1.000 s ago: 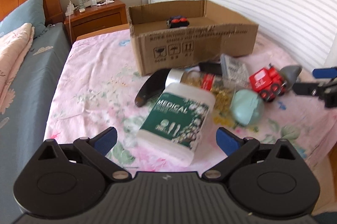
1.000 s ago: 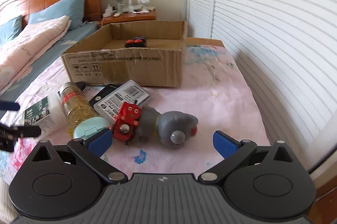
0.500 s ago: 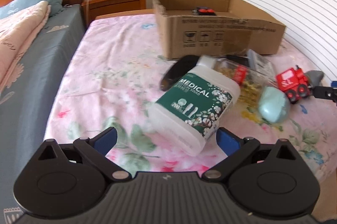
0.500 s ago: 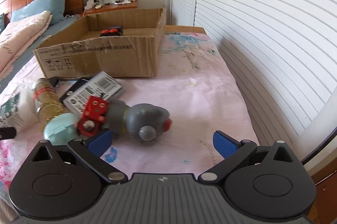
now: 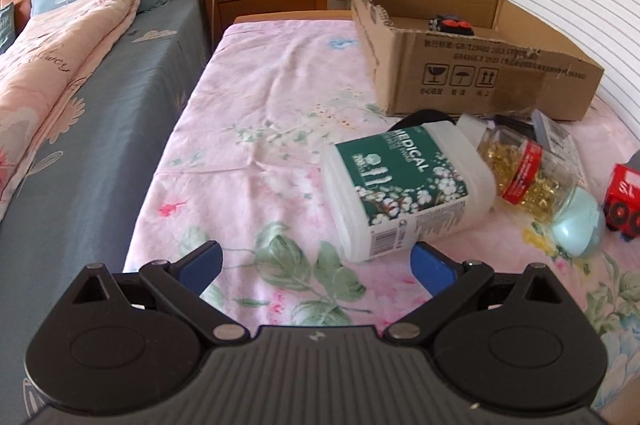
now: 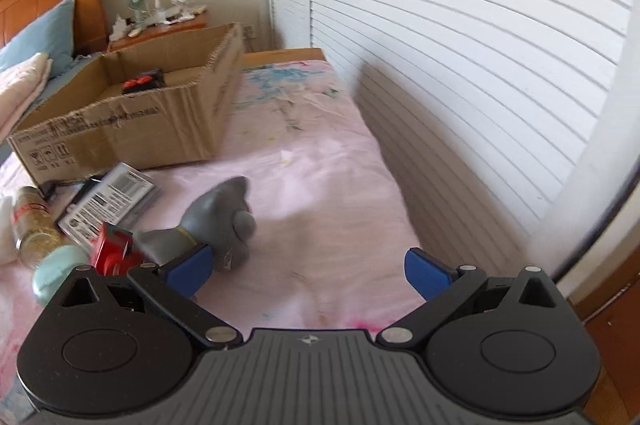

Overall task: Organize rigid objects
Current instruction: 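Withdraw the right tool toward the grey toy dog while the left tool approaches the MEDICAL bottle, then grasp the grey toy dog with the right tool while the left tool grasps the MEDICAL bottle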

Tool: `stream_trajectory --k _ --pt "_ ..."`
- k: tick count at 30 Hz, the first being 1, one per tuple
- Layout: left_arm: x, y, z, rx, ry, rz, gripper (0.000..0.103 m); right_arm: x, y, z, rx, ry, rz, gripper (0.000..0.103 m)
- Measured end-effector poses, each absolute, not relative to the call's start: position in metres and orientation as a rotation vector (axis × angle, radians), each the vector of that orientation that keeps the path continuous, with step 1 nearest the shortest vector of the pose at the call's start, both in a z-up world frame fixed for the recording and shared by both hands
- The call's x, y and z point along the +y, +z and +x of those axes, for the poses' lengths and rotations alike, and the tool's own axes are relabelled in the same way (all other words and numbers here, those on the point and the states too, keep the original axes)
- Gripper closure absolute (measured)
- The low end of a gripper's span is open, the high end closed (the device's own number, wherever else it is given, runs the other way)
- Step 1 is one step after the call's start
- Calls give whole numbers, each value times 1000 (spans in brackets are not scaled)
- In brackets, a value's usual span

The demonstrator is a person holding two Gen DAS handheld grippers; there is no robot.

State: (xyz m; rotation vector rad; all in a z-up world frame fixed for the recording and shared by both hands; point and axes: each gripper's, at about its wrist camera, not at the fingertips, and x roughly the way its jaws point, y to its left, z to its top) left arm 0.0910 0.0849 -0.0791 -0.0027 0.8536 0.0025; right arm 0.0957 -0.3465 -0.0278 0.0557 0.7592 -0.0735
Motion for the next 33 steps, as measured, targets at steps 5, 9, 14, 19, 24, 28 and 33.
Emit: stream_trajectory --k 5,9,14,19,24,28,33 --pt "71 -77 88 857 -71 21 3 -341 -33 86 777 -23 19 0" --pt "63 -79 86 865 -124 20 3 -336 -36 76 793 35 -32 0" --pt "55 -84 89 870 -128 25 3 -325 -43 71 818 139 -65 0" --pt "51 -84 92 865 -112 24 1 -307 -51 76 785 221 -155 0" --pt "50 -85 93 859 -98 19 1 -312 -56 77 741 264 -137 0" --pt "48 -85 97 865 -79 10 1 -315 -58 76 725 281 -137 0" --pt "44 -84 104 883 -32 -10 0 -317 -56 83 742 332 -162 0"
